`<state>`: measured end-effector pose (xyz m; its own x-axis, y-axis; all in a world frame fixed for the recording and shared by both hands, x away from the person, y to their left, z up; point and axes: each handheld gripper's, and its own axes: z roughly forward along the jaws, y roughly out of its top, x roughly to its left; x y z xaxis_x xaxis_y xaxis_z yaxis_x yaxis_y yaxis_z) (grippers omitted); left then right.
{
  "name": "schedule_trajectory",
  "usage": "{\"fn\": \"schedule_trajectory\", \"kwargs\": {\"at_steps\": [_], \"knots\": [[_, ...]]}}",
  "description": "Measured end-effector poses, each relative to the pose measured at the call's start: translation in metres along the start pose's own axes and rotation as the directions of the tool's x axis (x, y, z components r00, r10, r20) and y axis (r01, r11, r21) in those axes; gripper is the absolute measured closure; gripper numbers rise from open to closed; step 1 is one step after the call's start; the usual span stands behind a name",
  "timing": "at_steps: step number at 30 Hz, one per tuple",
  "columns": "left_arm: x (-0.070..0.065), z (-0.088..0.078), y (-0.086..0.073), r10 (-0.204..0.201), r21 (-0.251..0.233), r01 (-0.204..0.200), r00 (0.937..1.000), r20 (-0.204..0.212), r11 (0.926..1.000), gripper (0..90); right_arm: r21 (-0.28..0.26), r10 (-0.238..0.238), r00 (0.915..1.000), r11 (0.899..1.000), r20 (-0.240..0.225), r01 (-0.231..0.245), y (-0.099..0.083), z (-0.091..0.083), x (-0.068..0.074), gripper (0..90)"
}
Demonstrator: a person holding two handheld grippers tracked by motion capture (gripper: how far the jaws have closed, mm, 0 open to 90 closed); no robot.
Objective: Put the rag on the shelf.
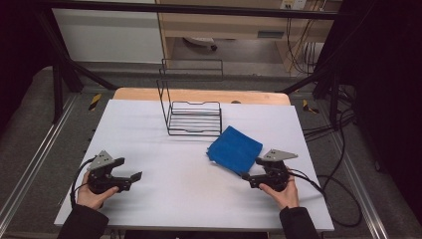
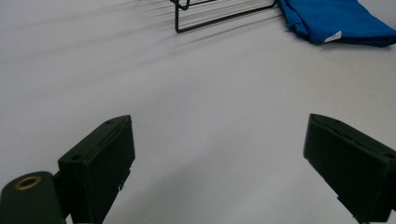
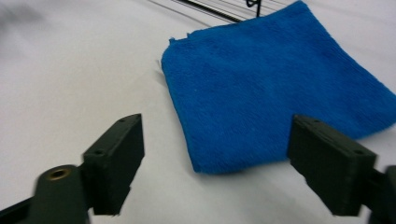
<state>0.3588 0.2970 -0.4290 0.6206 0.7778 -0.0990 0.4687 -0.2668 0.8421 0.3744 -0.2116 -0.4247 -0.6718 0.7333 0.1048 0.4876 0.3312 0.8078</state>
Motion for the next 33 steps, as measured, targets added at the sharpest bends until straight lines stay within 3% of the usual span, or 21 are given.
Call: {"fn": "schedule_trajectory", "kwargs": {"at_steps": [9, 17, 28, 33], "knots": [[0.001, 0.0, 0.0, 0.004, 0.011, -0.004, 1.0, 0.003, 0.9999, 9.9, 0.072, -0.051, 0.9987, 0.996, 0.004, 0.051, 0.009, 0.027, 0.01, 46.5], [0.001, 0.0, 0.0, 0.002, 0.012, -0.002, 1.0, 0.004, 0.9999, 10.5, 0.16, -0.114, 0.9931, 0.981, 0.026, 0.109, 0.004, 0.046, 0.009, 56.5], [0.002, 0.001, -0.001, -0.006, 0.013, 0.006, 1.0, 0.001, 0.9999, 11.1, 0.169, -0.19, 0.9799, 0.97, 0.061, 0.178, 0.002, 0.048, 0.008, 69.9], [0.002, 0.001, -0.001, -0.004, 0.018, 0.004, 1.0, 0.003, 0.9998, 11.3, 0.178, -0.202, 0.9773, 0.966, 0.063, 0.189, 0.003, 0.048, 0.005, 81.1]]}}
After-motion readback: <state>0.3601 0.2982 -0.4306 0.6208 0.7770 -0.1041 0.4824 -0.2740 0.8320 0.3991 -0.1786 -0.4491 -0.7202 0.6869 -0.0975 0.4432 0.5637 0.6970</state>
